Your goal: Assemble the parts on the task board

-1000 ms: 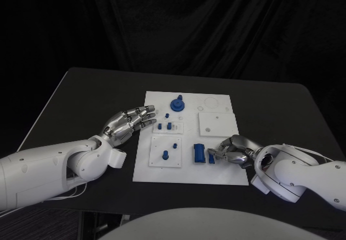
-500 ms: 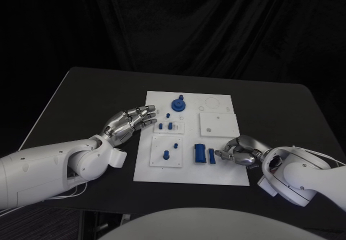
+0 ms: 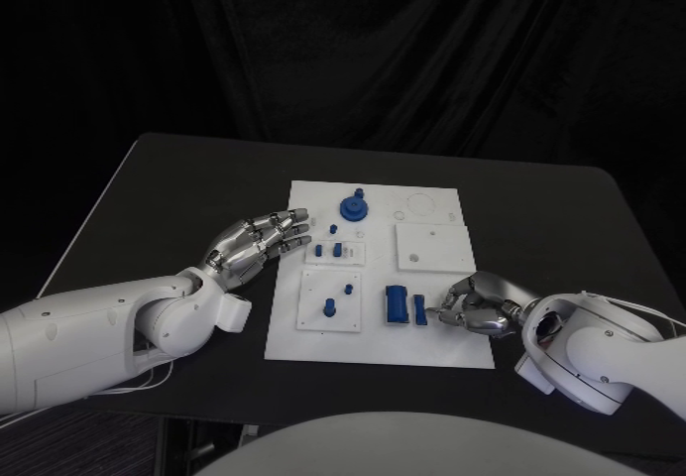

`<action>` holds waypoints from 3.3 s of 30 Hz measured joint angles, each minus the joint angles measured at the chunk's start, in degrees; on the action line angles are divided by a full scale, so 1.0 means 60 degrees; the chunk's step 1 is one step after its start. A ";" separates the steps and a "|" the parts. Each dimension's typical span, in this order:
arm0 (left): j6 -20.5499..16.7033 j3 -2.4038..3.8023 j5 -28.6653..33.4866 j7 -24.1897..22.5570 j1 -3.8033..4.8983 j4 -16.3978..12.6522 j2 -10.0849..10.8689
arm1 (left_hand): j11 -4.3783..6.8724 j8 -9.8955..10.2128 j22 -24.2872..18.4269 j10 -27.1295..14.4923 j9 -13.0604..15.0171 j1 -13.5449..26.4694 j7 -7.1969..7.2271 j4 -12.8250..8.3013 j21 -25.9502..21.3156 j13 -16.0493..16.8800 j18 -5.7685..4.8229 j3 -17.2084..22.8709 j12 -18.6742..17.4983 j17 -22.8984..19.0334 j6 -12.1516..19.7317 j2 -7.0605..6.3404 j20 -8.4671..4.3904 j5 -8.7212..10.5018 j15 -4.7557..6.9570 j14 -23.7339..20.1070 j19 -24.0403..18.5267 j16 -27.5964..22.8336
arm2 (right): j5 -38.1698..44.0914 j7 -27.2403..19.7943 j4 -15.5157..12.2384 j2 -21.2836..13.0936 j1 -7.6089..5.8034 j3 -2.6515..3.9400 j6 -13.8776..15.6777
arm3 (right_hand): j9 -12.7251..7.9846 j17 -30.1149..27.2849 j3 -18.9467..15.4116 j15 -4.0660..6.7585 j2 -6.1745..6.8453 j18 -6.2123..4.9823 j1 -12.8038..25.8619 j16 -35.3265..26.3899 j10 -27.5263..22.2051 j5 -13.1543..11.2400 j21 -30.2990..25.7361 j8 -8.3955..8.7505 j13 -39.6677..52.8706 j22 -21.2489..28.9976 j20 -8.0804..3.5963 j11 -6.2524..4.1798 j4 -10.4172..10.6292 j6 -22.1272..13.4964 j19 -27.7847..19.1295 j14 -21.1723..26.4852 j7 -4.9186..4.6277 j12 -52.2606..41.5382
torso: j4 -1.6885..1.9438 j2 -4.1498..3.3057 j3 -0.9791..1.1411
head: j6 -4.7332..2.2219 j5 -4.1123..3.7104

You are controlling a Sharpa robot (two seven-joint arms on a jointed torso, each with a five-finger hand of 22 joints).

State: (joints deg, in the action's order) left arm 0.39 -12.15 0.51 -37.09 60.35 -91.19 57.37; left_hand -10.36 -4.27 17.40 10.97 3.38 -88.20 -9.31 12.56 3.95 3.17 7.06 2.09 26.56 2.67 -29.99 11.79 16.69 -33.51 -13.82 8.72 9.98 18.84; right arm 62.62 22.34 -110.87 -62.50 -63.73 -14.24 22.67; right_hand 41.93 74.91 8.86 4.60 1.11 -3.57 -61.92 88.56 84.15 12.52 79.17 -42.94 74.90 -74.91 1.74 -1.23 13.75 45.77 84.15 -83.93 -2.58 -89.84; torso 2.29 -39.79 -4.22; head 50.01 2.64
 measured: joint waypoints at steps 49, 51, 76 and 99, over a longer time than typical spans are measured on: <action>0.0011 0.0001 0.0000 -0.0101 -0.0003 -0.0010 -0.0009 | -0.0057 -0.0042 0.0208 0.0125 0.0009 0.0147 0.0001 -0.0026 0.0085 0.0035 0.0001 0.0264 0.0261 0.0026 -0.0071 -0.0146 0.0001 -0.0038 0.0036 0.0106 0.0178 0.0259 | 0.0128 -0.0310 0.0474 0.0097 0.0071 0.0003 -0.0527 | 0.0626 0.0000 -0.0360 0.0196 -0.0244 -0.0001 -0.1508 -0.0001 -0.0035 -0.0626 0.0083 -0.0870 0.0004 0.0002 -0.0172 -0.0239 -0.0669 0.0065 -0.0032 -0.0011 0.0344 0.0000 | 0.0009 -0.0134 -0.0053 | 0.0000 -0.0051; 0.0007 0.0001 0.0000 -0.0145 -0.0003 -0.0027 -0.0008 | -0.0086 -0.0042 0.0245 0.0167 0.0013 0.0165 -0.0033 -0.0021 0.0097 0.0036 0.0001 0.0269 0.0327 0.0026 -0.0105 -0.0165 -0.0001 -0.0043 0.0052 0.0122 0.0207 0.0319 | 0.0129 -0.0477 0.0439 -0.0019 0.0082 -0.0002 -0.0377 | 0.0696 0.0000 -0.0439 0.0215 -0.0243 -0.0001 -0.1504 -0.0001 -0.0016 -0.0652 0.0087 -0.0998 0.0004 0.0001 -0.0206 -0.0259 -0.0590 0.0099 0.0002 -0.0030 0.0378 0.0000 | 0.0010 -0.0142 -0.0061 | 0.0000 -0.0039; -0.0885 0.0004 0.0002 -0.0279 0.0046 -0.0863 0.0465 | 0.0768 -0.0039 -0.0905 0.0080 -0.0032 0.2269 0.0383 0.0730 -0.0275 -0.0027 0.0158 -0.0575 -0.0260 -0.0101 -0.0122 -0.0284 -0.0724 0.0802 0.1023 -0.0586 -0.0628 -0.0784 | -0.4027 -0.6893 0.0678 -0.0651 -0.0921 0.0019 0.2622 | -0.3076 -0.9554 -0.2026 -0.3195 -0.1559 -0.0145 0.1304 -1.2254 -1.1203 0.0657 -1.2648 0.3335 -0.8173 0.6806 0.2367 0.2698 0.0509 -0.3078 -1.0594 1.0064 -0.0753 1.0754 | 0.0100 -0.0079 -0.0081 | 0.0000 0.0363; -0.0968 0.0001 0.0007 -0.0294 0.0059 -0.0825 0.0590 | 0.1497 0.0297 -0.1666 -0.1096 -0.0172 0.2421 0.1162 0.0698 -0.0382 -0.0142 0.0299 -0.2021 -0.1546 -0.0251 0.1502 0.0521 -0.0752 0.1613 0.1216 -0.1287 -0.1233 -0.1923 | -0.6556 -0.9365 0.1698 0.0298 -0.0946 -0.0009 0.0526 | -0.6516 -1.2343 -0.4162 -0.2672 -0.2202 -0.0068 0.0546 -1.4422 -1.3882 -0.0424 -1.3029 0.6685 -1.2091 1.1570 0.2543 0.1307 0.0500 -0.5473 -1.3733 1.3843 0.0762 1.3678 | 0.0056 0.0136 0.0042 | 0.0000 0.0311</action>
State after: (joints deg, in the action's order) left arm -5.42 -12.14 0.55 -38.85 60.70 -96.14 60.91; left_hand -1.38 -2.49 7.40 4.39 2.35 -73.67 -2.34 16.75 1.66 2.32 8.86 -10.03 17.28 1.17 -20.98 14.91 12.18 -23.83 -6.52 1.00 2.58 7.30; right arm 23.28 -33.85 -100.68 -60.72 -69.41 -14.30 25.82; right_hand 2.84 0.85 -16.11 -11.43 -12.10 -3.97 -58.65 2.03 0.85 9.98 0.99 -2.83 2.36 -5.50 17.00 6.61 16.75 12.94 1.75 -0.87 1.99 -7.78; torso 2.62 -38.97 -3.97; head 50.01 4.50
